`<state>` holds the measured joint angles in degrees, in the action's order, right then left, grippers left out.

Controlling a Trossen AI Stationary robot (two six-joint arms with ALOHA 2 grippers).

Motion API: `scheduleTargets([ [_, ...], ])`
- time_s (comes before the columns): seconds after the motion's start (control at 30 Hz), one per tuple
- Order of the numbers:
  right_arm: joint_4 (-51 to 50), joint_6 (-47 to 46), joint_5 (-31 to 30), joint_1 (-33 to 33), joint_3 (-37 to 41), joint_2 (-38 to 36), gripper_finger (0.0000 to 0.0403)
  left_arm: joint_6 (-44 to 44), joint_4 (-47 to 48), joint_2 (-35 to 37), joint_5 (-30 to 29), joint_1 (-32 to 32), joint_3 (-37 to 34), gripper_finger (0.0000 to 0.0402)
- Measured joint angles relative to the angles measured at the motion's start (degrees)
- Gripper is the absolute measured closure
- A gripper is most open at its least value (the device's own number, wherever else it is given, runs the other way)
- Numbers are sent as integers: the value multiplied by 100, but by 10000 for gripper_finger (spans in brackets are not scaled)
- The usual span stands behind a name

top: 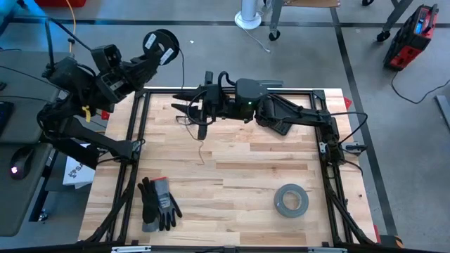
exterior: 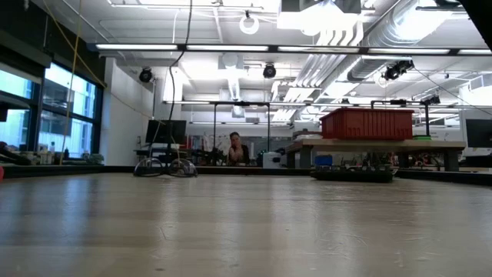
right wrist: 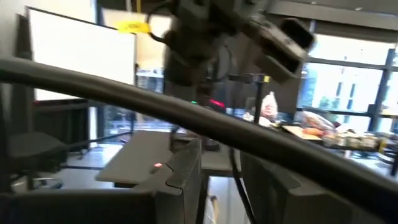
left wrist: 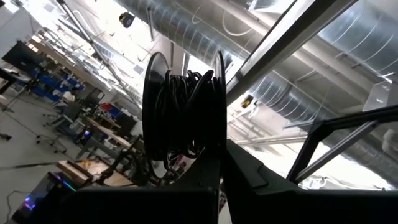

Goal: Coil cords
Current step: Coil the black wire on the black spool

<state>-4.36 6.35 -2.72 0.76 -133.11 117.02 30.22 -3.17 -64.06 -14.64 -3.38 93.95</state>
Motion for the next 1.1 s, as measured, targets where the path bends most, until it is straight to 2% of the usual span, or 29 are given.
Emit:
scheduleTargets([
  [0.1, -175, 36, -145, -88, 1, -80, 297, -99, 26, 95, 9, -2, 0, 401],
  [0.37, -203, -355, 35, -271, -6, -344, 297, -260, 30, 194, 16, -2, 0, 401],
  [0.87, -180, -405, 135, -294, -6, -375, 297, -343, 32, 193, -1, -2, 0, 401],
  [1.1, -188, -798, 252, -345, -6, -355, 297, -343, 33, 193, -6, -2, 0, 401],
])
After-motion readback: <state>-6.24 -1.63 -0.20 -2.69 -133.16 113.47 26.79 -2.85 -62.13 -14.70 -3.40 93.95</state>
